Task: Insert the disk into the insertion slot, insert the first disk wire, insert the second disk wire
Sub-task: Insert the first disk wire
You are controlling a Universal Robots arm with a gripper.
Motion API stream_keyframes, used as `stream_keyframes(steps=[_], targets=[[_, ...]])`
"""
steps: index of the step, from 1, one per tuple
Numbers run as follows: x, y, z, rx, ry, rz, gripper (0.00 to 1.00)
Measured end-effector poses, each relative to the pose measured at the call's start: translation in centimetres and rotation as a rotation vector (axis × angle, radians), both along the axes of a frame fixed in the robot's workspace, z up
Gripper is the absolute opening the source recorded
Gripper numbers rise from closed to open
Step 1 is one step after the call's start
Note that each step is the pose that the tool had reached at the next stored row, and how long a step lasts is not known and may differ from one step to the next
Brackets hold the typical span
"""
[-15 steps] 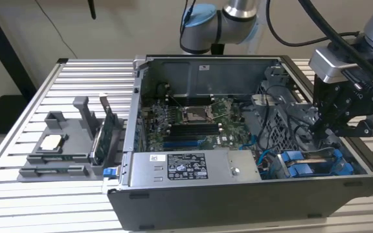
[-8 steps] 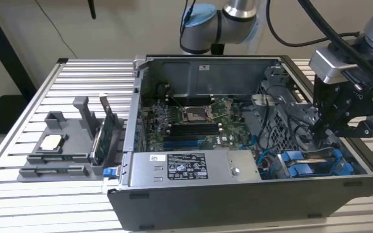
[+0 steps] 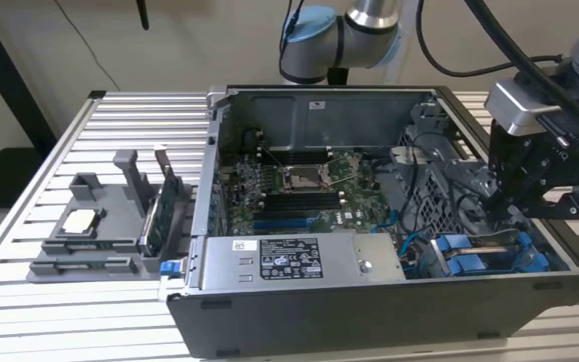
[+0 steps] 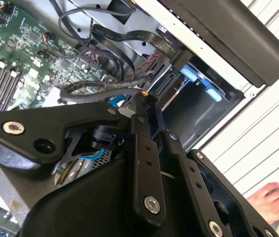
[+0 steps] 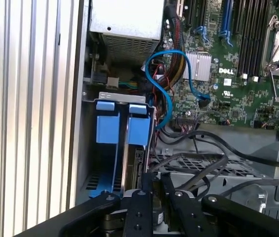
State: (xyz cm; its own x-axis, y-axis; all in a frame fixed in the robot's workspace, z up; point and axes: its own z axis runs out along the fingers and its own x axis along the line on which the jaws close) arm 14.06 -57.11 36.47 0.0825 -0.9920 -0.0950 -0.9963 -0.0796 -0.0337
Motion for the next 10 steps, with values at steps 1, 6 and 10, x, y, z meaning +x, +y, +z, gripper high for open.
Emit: stream_keyframes(steps=[1,6,10], targets=[[0.0,-0.08,-0.05,0.0,0.0003,-0.001,0.19],[0.0,-0.31,-0.31,0.0001,0.0004,-0.04,0.19],[0.0,-0.38,-0.39,-0.0002,0.0004,-0.06,0.19]])
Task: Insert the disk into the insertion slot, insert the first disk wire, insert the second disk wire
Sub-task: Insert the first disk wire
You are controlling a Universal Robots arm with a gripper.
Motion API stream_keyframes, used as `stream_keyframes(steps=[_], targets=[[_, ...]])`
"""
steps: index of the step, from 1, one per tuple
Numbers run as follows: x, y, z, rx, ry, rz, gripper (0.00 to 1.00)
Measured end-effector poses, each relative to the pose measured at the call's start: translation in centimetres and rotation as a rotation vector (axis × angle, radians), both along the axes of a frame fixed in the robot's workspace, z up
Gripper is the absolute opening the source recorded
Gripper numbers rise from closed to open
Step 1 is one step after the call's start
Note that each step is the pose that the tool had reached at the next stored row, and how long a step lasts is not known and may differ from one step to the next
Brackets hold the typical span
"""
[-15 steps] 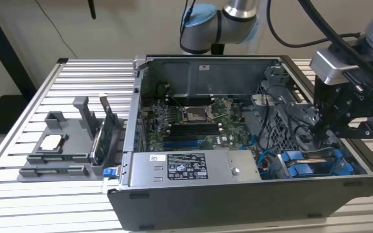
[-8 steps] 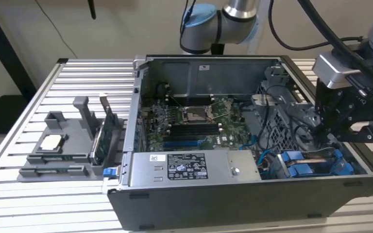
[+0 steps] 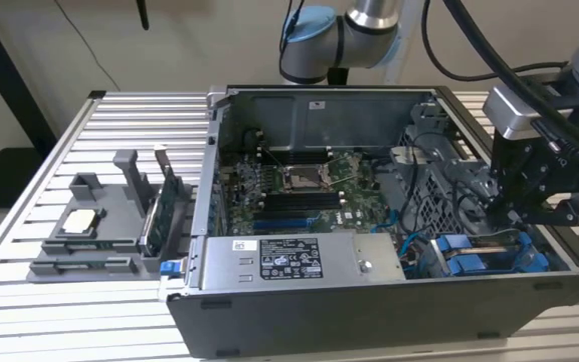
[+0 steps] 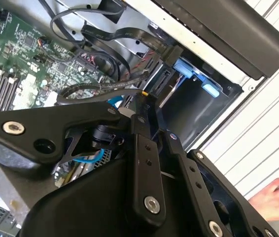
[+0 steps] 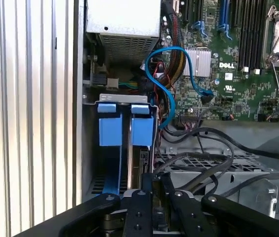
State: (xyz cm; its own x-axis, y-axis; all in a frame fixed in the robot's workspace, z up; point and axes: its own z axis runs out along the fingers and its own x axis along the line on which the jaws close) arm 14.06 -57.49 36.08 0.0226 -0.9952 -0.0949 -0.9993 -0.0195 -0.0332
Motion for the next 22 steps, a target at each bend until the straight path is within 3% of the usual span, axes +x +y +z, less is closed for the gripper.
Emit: stream_keyframes(steps=[22], targets=[[0.53,-0.08,-0.86,-0.0021,0.0006,-0.004,0.19]])
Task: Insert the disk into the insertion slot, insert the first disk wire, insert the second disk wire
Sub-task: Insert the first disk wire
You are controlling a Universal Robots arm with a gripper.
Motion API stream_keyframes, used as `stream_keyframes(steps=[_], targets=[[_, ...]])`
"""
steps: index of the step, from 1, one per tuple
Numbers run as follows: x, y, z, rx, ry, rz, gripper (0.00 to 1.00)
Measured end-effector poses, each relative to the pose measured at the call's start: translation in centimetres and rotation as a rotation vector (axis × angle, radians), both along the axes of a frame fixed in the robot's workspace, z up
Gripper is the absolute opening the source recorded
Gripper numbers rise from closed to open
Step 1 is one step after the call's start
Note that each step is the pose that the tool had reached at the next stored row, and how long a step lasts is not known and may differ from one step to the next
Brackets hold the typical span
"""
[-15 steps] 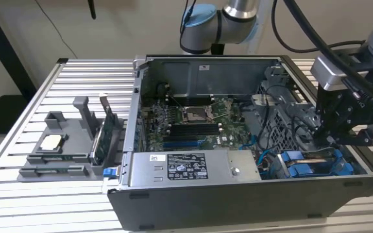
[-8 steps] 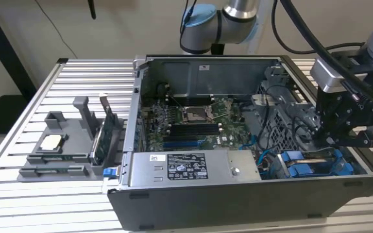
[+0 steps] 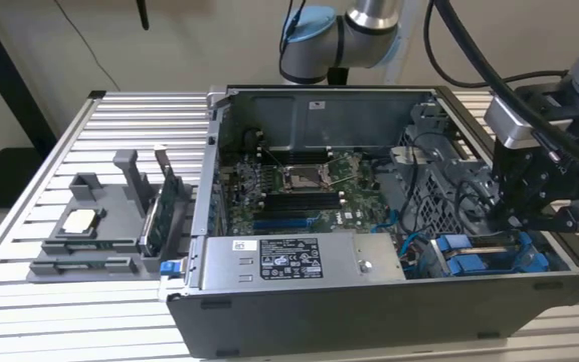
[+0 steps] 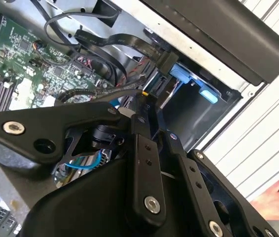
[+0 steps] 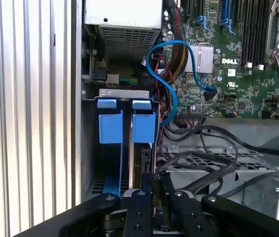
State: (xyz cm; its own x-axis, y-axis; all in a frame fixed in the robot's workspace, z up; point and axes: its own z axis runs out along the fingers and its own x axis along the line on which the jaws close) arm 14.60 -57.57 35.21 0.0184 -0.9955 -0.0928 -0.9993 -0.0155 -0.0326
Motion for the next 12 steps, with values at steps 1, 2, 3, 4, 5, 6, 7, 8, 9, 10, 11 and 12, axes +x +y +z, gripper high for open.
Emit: stream_keyframes(steps=[1,2,3,4,5,6,7,8,9,10,11,12], targets=[[0.01,0.0,-0.06,-0.0026,0.0,0.0,0.19],[0.01,0.0,-0.13,-0.0052,0.0,0.0,0.19],[0.03,0.0,-0.21,-0.0082,0.0,0.0,0.19],[0.05,0.0,-0.3,-0.0105,-0.0001,0.0,0.19],[0.15,0.0,-0.5,-0.0139,0.0,0.0,0.19],[0.2,0.0,-0.57,-0.0159,0.0,0.0,0.19],[0.23,0.0,-0.65,-0.0175,0.0,0.0,0.19],[0.27,0.01,-0.76,-0.0178,0.0,0.0,0.19],[0.32,0.02,-0.81,-0.0177,0.0,0.0,0.19],[0.39,0.04,-0.86,-0.0176,0.0,0.0,0.19],[0.49,0.05,-0.9,-0.0178,0.0,0.0,0.19],[0.59,0.05,-0.93,-0.0178,0.0,0.0,0.19]])
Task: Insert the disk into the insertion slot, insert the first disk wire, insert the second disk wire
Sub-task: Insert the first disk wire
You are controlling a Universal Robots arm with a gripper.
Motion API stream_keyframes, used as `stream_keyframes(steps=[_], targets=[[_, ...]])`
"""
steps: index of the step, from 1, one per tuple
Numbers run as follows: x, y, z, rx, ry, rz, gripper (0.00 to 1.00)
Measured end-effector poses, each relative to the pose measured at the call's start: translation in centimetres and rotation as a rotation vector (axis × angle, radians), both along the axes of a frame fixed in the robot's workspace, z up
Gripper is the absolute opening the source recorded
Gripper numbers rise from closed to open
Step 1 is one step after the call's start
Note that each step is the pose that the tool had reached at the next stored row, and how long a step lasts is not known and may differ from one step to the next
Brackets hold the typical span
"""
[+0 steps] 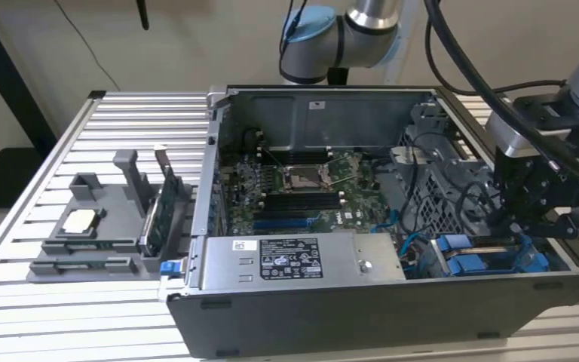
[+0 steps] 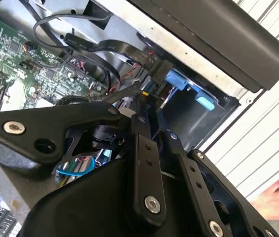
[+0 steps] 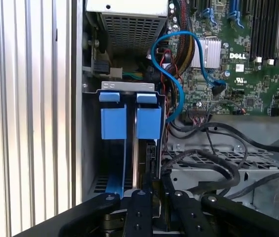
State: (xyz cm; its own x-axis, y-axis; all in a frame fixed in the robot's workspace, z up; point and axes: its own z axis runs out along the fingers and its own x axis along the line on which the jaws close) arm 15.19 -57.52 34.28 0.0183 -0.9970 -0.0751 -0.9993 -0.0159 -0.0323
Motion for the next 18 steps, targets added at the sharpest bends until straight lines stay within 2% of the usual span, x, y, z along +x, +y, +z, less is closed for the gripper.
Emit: stream_keyframes(steps=[18], targets=[[0.1,0.05,-0.87,-0.0026,0.0,-0.028,0.2]])
